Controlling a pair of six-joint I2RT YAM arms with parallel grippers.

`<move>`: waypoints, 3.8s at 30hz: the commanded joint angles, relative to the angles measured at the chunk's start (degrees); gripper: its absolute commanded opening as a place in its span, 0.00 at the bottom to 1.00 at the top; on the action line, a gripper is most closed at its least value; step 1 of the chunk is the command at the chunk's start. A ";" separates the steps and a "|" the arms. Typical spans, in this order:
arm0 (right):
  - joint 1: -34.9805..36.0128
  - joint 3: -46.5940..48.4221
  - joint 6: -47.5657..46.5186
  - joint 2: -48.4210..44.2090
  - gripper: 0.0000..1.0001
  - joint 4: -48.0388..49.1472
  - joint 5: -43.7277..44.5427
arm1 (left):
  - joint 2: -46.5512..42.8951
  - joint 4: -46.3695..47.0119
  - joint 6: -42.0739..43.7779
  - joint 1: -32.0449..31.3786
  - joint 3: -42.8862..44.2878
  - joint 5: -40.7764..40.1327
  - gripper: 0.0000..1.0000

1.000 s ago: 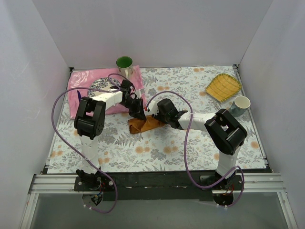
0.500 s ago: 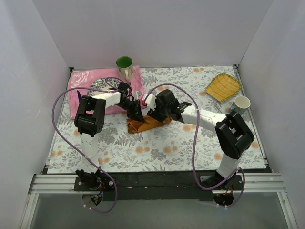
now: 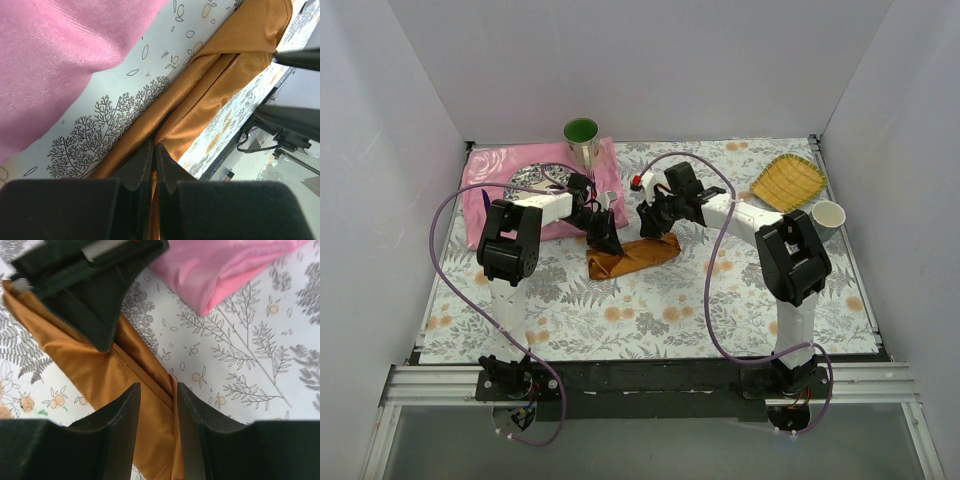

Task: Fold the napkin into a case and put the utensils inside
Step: Stuff the top corner of the smaller-rectangle-folded napkin into the folded napkin.

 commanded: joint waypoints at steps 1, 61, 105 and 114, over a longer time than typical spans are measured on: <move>0.63 3.18 5.23 2.84 0.42 1.21 0.89 | 0.99 1.60 1.16 -0.71 -1.50 -1.71 0.00; 4.32 -5.87 -1.45 5.13 0.01 4.19 5.82 | -5.43 5.83 -2.98 -2.21 -0.63 1.28 0.00; 4.41 -7.89 7.52 -1.20 0.14 -0.03 7.22 | 2.75 6.18 0.27 -0.45 -1.94 -1.62 0.00; 4.32 -8.06 9.54 1.44 0.11 -0.99 9.42 | -1.10 7.49 -1.13 1.66 -0.54 0.84 0.27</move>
